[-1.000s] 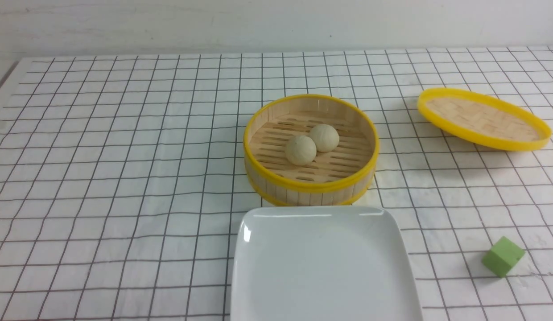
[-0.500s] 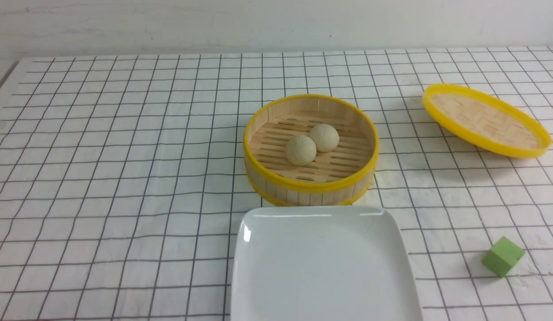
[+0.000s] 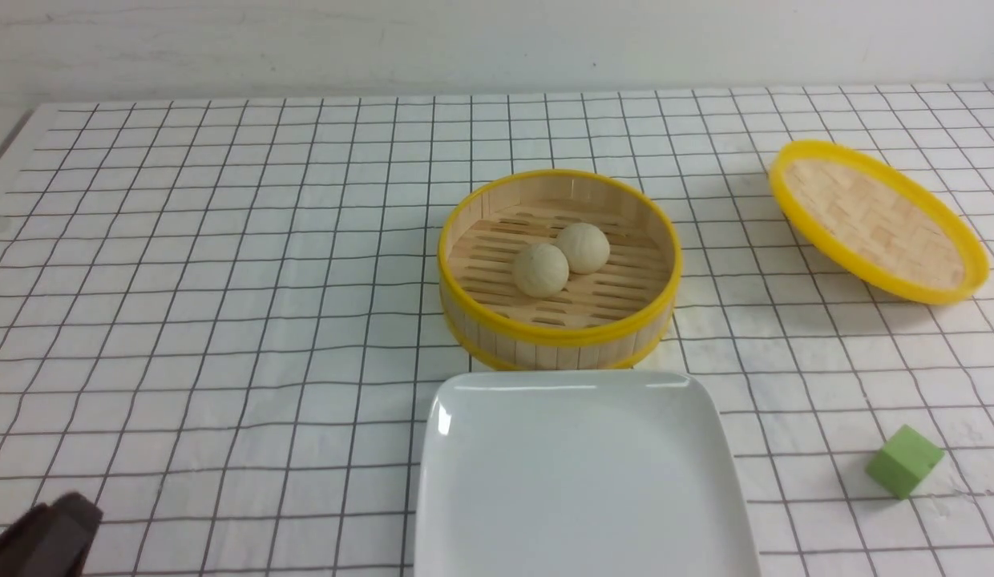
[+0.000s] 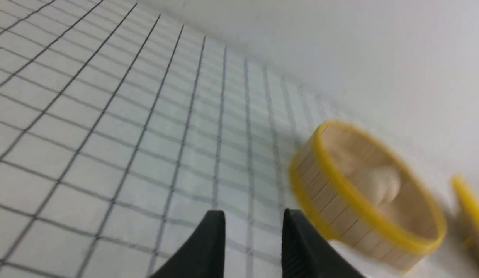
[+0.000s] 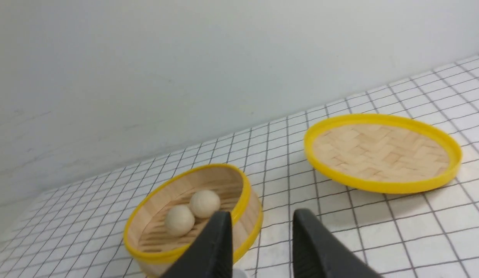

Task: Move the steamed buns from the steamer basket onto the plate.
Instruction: Use the right arm to grab the steamed stuffed bun that is closest to it

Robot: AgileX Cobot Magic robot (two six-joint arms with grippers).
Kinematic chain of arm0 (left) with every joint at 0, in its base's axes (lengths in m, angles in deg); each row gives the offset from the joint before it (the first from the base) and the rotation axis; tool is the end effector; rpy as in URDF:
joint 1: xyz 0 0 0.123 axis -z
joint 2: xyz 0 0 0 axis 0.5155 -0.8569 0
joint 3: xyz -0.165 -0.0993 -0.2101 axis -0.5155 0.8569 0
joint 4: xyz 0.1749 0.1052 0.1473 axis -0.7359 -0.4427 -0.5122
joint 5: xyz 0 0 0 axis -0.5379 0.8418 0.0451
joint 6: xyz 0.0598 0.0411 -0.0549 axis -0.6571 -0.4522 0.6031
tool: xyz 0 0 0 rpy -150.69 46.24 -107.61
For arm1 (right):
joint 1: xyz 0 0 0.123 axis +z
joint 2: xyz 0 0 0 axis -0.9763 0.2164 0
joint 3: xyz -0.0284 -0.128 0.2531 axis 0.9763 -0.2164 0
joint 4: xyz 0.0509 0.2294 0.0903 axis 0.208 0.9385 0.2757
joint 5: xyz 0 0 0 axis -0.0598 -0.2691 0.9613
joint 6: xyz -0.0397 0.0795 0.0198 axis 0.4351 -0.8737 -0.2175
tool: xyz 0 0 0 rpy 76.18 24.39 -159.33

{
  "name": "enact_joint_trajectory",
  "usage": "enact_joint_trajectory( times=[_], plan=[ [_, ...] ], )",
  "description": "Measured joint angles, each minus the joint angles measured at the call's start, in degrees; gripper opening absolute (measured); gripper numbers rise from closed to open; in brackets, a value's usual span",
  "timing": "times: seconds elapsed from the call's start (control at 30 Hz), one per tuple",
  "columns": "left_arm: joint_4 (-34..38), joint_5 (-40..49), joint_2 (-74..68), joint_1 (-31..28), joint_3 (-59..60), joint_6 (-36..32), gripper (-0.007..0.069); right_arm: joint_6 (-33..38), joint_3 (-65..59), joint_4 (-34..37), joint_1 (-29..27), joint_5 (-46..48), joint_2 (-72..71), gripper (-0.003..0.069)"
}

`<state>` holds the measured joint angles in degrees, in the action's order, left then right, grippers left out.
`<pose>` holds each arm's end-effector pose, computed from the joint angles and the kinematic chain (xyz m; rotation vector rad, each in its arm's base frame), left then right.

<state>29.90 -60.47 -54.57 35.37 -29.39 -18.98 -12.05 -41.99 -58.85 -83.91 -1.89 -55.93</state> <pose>0.0548 -0.0096 0.2029 -0.3978 1.5720 -0.5943 0.0129 0.0264 0.2975 0.1747 1.6134 0.4719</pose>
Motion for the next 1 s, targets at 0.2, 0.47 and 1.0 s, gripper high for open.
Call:
enact_joint_trajectory(
  times=[0.2,0.47,1.0],
  plan=[
    [17.41,-7.52,0.0,0.0,-0.07,2.07,0.0241,17.51,0.0,13.67,0.0,2.43,0.0,0.0242],
    [17.58,7.54,0.0,0.0,-12.75,-15.77,0.0241,26.4,5.99,18.23,0.0,13.64,6.68,0.0242],
    [-7.89,33.27,-16.31,0.0,-38.49,-19.49,0.0241,43.2,33.4,20.46,0.0,24.03,42.37,0.0242]
  ],
)
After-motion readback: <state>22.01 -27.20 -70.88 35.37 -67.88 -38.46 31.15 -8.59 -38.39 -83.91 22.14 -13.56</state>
